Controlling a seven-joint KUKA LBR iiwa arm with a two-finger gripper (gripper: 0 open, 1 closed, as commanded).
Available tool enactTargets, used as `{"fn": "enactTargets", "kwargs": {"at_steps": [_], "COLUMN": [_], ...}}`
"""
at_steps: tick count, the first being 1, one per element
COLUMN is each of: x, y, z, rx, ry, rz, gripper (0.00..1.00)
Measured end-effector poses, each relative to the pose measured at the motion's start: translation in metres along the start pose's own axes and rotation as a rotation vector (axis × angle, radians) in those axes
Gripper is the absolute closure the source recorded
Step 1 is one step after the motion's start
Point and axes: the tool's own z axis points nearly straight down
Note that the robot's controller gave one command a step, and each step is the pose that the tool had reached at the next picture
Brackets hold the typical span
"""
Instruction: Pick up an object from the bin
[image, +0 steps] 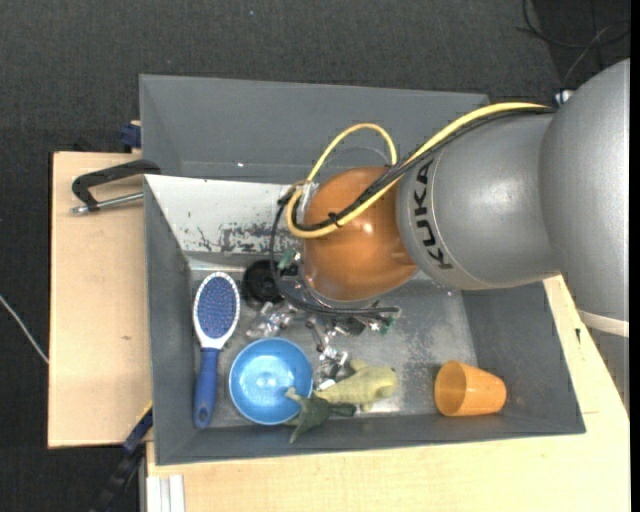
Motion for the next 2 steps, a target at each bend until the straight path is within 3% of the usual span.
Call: {"fn": "enactTargets", "kwargs": {"at_steps": [1, 2], "x": [-0.0363, -0.0378], "y": [0.0372, 0.0393], "z": [0.0154, 0.0157], "rx": [0.012, 0.011], "ry": [-0.002, -0.002], "rz": [-0.223, -0.227], "gripper": [0.00, 1.00]}}
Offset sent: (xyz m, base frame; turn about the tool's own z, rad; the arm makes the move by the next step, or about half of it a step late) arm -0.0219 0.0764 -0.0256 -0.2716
